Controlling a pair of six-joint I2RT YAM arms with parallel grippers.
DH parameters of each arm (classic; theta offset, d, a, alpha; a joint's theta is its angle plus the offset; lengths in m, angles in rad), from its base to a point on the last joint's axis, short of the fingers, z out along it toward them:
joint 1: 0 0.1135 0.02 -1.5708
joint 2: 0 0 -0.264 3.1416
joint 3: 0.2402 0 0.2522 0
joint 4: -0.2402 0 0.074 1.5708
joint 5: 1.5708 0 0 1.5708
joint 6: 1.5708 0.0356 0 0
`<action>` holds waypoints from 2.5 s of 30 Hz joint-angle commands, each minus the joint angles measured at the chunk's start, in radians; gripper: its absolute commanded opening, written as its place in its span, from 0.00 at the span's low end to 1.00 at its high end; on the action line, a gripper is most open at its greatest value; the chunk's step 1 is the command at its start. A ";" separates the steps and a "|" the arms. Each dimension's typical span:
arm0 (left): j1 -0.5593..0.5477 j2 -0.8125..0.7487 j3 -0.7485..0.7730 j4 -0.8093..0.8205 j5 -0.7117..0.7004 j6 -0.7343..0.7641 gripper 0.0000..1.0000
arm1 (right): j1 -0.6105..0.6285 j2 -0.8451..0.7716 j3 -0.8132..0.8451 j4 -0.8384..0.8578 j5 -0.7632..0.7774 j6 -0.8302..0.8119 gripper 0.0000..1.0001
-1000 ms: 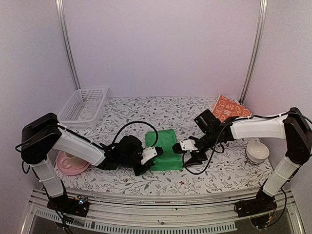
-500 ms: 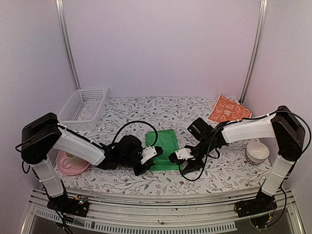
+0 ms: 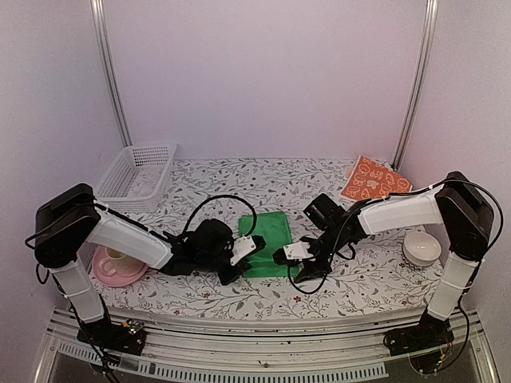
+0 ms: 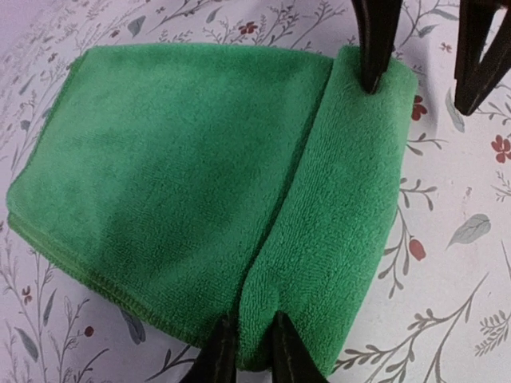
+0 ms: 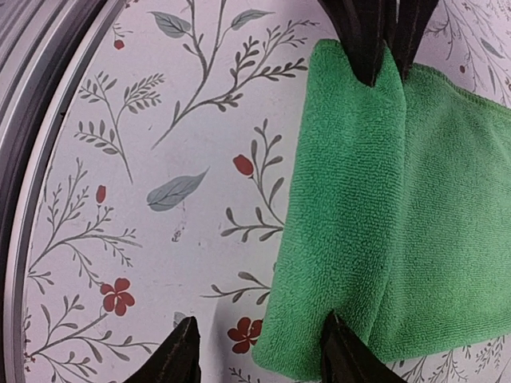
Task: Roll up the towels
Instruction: Roll the towel at the center of the board.
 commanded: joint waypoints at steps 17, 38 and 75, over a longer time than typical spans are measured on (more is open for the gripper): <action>0.028 -0.176 -0.075 -0.027 -0.119 -0.013 0.44 | 0.017 0.062 0.015 0.078 0.131 0.060 0.46; -0.200 -0.186 -0.233 0.259 -0.238 0.292 0.48 | 0.024 0.053 0.127 -0.157 0.023 0.050 0.10; -0.228 0.072 -0.102 0.276 -0.269 0.392 0.31 | -0.048 0.135 0.211 -0.315 -0.096 0.014 0.09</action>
